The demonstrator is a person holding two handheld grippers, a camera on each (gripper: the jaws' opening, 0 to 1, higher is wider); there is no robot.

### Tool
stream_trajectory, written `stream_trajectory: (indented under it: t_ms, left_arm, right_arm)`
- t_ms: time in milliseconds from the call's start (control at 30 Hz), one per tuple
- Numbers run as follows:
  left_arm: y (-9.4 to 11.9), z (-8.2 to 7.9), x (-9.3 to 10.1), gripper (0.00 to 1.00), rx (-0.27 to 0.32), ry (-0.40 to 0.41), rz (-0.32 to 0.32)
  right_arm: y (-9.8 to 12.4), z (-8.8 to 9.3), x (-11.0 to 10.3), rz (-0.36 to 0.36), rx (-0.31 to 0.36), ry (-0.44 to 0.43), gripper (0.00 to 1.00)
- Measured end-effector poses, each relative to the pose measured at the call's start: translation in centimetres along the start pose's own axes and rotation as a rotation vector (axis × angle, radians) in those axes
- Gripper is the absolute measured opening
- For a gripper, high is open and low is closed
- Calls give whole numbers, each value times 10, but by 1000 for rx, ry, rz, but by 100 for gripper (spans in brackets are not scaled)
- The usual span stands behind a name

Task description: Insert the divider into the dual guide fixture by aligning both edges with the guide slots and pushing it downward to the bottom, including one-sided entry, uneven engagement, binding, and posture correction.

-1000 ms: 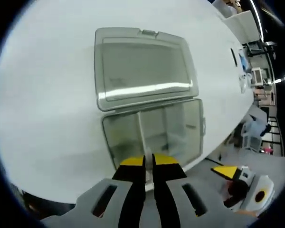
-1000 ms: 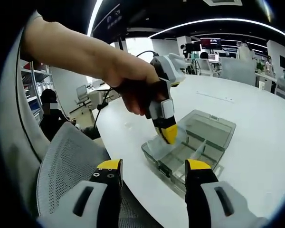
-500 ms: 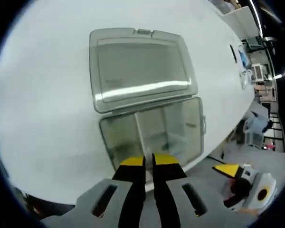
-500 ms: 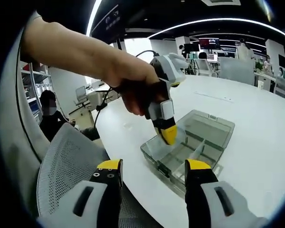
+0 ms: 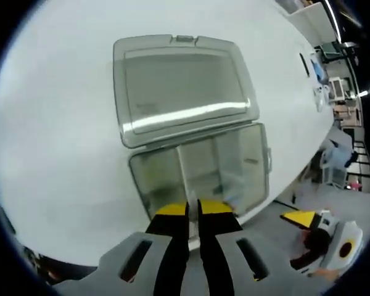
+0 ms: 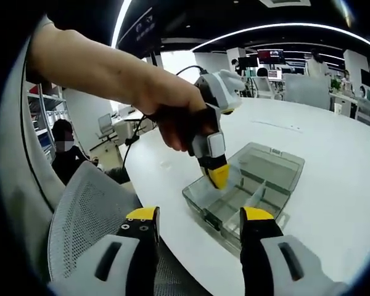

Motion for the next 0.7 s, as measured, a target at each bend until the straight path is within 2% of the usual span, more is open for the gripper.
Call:
stream_trajectory:
  t_ms: [700]
  left_arm:
    - [-2, 0, 2, 2, -3, -14, -9]
  right_arm:
    - [1, 0, 0, 0, 8, -3, 49]
Point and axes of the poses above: the point that each gripper's makers call its tool centre point, and the gripper's own axes: y roughly backward along the fingers, x roughly to its right, z roughly out of its underside, the point moved 1 cm from there along y, roughly backward along the fingers, and after that the axes turned 3 degrees about z, right-handed, at the moved point
